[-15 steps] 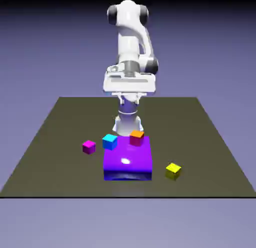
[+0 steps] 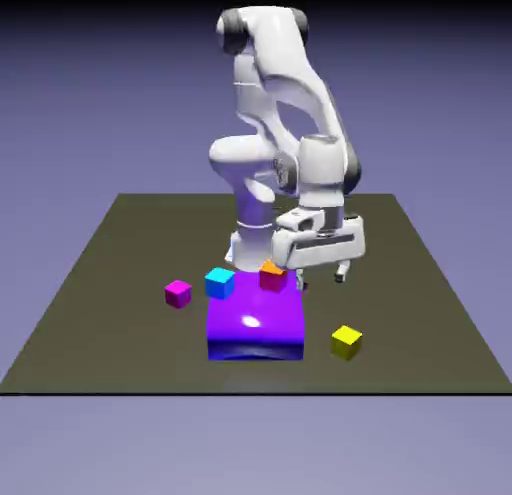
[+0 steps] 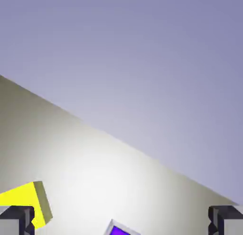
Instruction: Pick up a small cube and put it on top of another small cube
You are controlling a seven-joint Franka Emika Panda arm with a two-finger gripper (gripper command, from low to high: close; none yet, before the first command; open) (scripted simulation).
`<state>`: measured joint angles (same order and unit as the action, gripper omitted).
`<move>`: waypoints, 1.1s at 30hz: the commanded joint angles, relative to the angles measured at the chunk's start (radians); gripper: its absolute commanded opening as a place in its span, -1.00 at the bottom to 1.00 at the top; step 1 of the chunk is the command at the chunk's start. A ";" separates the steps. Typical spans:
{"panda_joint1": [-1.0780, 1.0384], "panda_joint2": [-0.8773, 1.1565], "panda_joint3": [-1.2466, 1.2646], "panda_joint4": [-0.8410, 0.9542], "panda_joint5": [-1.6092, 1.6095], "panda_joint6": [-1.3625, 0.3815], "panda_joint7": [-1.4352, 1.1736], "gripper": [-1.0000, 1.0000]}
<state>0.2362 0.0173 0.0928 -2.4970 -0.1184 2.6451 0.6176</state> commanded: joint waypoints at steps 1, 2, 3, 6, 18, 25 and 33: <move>0.011 0.036 0.006 0.019 -0.007 -0.024 -0.008 0.00; 0.025 0.073 0.011 0.039 -0.015 -0.048 -0.015 0.00; 0.039 0.109 0.017 0.058 -0.022 -0.073 -0.023 0.00; 0.080 0.217 0.034 0.116 -0.044 -0.145 -0.046 0.00; 0.119 0.374 0.020 0.152 -0.088 -0.101 -0.037 -1.00; 0.060 0.120 0.028 0.066 -0.021 -0.267 -0.033 -1.00; -0.018 -0.170 -0.003 -0.086 0.042 -0.406 0.015 -1.00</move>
<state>0.2183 -0.1523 0.0899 -2.5827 -0.0728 2.2388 0.6300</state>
